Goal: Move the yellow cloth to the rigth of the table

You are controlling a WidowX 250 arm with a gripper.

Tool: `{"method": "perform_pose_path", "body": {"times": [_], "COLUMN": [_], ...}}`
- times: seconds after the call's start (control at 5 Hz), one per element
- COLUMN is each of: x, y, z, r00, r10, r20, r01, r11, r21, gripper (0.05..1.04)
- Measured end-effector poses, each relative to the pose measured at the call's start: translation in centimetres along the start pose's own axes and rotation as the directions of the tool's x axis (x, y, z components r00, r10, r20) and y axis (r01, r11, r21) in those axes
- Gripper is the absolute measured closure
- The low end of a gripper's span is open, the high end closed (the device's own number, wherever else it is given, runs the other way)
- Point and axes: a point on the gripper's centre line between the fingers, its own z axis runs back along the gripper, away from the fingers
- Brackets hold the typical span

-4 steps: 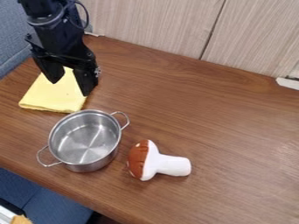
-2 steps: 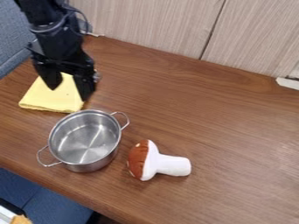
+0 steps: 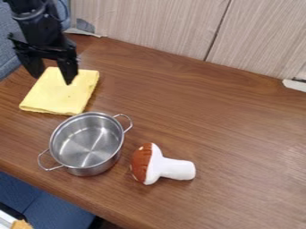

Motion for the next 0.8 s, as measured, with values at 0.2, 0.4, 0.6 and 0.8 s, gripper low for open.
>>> {"method": "perform_pose_path", "body": {"times": [0.2, 0.4, 0.6, 0.8], "x": [1.2, 1.6, 1.5, 1.7], "y": [2.1, 3.4, 3.5, 3.4], "z": [-1.5, -3.3, -5.6, -6.8], "r00": [0.998, 0.995, 0.992, 0.992], "r10": [0.058, 0.077, 0.086, 0.105], "r20": [-0.024, -0.058, -0.087, -0.064], "r01": [-0.057, -0.074, -0.082, -0.103], "r11": [0.998, 0.996, 0.996, 0.994], "r21": [0.014, 0.056, 0.044, 0.035], "gripper": [0.082, 0.082, 0.082, 0.082]}}
